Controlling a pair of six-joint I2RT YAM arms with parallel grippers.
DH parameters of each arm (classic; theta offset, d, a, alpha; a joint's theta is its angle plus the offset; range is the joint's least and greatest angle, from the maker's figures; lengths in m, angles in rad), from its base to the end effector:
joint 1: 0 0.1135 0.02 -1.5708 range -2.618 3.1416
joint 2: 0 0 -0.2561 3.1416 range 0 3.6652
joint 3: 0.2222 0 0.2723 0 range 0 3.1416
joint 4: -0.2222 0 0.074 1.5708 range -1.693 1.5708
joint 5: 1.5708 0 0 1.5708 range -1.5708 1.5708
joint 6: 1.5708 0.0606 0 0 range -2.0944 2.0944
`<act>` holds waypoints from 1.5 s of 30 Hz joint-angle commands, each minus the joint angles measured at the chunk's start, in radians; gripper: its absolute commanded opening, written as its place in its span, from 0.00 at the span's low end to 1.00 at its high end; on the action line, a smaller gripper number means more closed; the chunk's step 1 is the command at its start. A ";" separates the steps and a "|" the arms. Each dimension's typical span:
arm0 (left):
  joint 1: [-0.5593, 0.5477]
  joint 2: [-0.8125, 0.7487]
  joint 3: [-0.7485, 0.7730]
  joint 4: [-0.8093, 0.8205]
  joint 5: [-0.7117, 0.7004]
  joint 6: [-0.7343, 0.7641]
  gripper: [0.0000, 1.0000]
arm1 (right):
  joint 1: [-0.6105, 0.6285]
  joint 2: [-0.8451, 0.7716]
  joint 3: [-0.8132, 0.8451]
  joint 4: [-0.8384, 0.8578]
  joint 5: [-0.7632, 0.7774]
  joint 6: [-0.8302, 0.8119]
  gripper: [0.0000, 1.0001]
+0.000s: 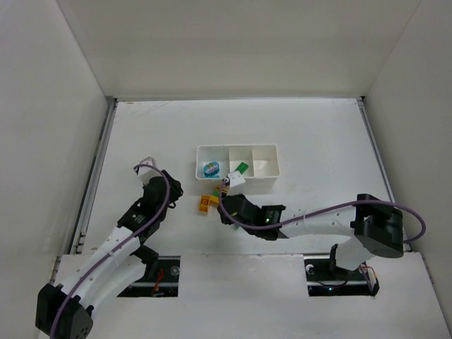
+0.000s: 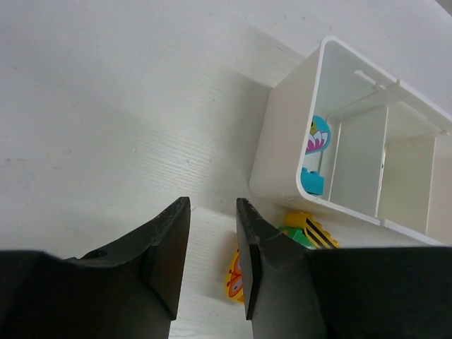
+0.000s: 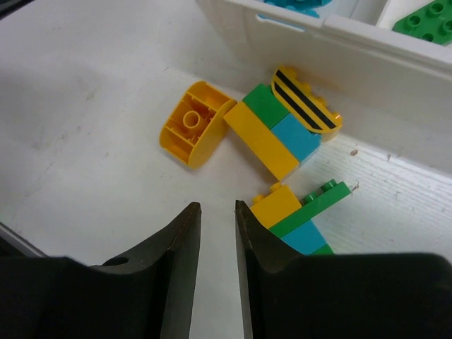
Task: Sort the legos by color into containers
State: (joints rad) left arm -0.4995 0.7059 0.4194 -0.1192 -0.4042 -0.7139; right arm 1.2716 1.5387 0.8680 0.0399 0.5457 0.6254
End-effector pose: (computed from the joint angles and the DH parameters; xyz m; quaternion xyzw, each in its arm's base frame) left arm 0.2010 -0.0826 0.2109 -0.1973 0.8016 -0.1696 0.5383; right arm 0.1358 0.3335 0.1772 -0.1569 0.8529 0.2143 0.4494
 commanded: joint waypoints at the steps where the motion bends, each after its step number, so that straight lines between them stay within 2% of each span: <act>1: 0.006 -0.020 0.044 -0.034 -0.027 -0.007 0.30 | -0.005 0.007 0.015 0.061 0.008 -0.015 0.33; 14: 0.039 -0.059 0.016 -0.045 -0.015 0.030 0.32 | -0.004 0.084 0.092 0.051 0.022 -0.004 0.44; 21: 0.045 -0.092 -0.008 -0.011 -0.013 0.027 0.35 | -0.001 0.100 0.115 0.006 0.063 0.017 0.65; 24: 0.049 -0.109 -0.019 0.004 -0.013 0.021 0.36 | -0.001 0.123 0.144 -0.052 0.074 0.055 0.70; 35: 0.049 -0.163 -0.083 0.024 0.001 -0.015 0.39 | 0.034 0.227 0.242 -0.106 0.076 0.152 0.71; 40: 0.043 -0.166 -0.119 0.056 0.034 -0.028 0.39 | 0.035 0.294 0.298 -0.123 0.060 0.183 0.81; 45: 0.045 -0.174 -0.140 0.072 0.045 -0.029 0.39 | 0.010 0.339 0.312 -0.109 0.040 0.230 0.75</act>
State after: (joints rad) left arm -0.4564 0.5476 0.2939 -0.1001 -0.3717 -0.7303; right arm 1.2953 1.8576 1.1381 -0.0769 0.5938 0.8093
